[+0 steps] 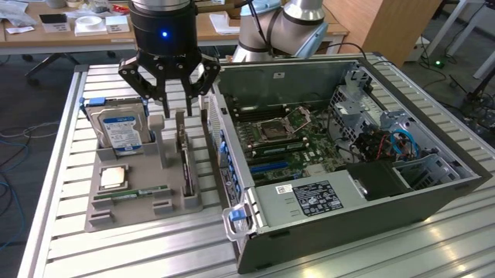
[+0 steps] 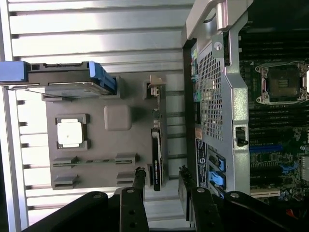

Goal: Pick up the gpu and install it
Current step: 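Pick up the gpu and move the gpu toward the slot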

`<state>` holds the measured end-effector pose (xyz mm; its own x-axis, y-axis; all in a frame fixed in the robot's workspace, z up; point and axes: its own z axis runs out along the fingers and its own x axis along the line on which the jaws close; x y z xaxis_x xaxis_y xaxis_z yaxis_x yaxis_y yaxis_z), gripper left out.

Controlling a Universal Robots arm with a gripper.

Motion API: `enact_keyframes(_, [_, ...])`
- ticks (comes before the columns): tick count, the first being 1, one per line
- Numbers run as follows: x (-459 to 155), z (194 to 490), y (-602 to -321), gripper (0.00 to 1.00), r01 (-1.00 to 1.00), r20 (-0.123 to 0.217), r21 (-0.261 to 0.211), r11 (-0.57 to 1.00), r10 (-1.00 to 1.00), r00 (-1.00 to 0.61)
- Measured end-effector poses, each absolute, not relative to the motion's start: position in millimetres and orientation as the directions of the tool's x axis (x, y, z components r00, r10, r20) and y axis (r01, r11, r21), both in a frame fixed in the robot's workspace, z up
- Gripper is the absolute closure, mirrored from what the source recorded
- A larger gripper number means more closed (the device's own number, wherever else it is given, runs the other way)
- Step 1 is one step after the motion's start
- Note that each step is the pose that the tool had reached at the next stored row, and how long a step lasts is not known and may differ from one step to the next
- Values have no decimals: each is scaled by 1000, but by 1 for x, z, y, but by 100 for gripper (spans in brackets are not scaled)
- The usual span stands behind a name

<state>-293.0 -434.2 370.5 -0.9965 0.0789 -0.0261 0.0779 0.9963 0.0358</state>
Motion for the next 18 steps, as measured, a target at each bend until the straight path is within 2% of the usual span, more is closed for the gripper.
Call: enact_keyframes(18, [-293, 353, -434, 58, 78, -27, 40, 996, 79, -997])
